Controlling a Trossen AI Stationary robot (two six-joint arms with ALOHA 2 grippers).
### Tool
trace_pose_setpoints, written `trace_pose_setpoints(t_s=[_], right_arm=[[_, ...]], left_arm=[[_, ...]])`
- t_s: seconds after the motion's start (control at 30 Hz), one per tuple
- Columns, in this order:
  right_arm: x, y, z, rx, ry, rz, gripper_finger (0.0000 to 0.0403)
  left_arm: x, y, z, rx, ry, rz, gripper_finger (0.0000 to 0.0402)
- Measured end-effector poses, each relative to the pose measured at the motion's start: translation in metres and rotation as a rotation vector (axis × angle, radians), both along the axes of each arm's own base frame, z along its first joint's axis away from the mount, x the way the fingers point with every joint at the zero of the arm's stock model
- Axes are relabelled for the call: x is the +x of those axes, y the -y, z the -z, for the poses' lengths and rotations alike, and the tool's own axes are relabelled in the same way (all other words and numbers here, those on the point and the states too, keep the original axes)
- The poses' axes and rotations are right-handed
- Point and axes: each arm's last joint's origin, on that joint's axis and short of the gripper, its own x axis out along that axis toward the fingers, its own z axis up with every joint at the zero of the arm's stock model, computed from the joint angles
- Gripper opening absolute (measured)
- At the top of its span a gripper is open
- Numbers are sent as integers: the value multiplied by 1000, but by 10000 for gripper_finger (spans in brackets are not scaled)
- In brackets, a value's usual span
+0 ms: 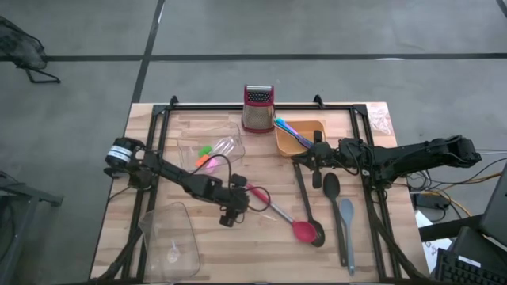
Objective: Pick & Place Kitchen Items
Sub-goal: Put the yellow spatula into the top transparent bin
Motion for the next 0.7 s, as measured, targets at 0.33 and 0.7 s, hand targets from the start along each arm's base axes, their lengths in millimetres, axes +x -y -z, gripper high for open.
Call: trace_pose_setpoints(t_s=[0.33,0.7], right_arm=[[0,0,0,0,0,0,8],[0,0,0,0,0,0,8]], left_arm=[[-12,-10,21,-17,42,-14,239],[-21,-28,35,-197,50,-61,237]])
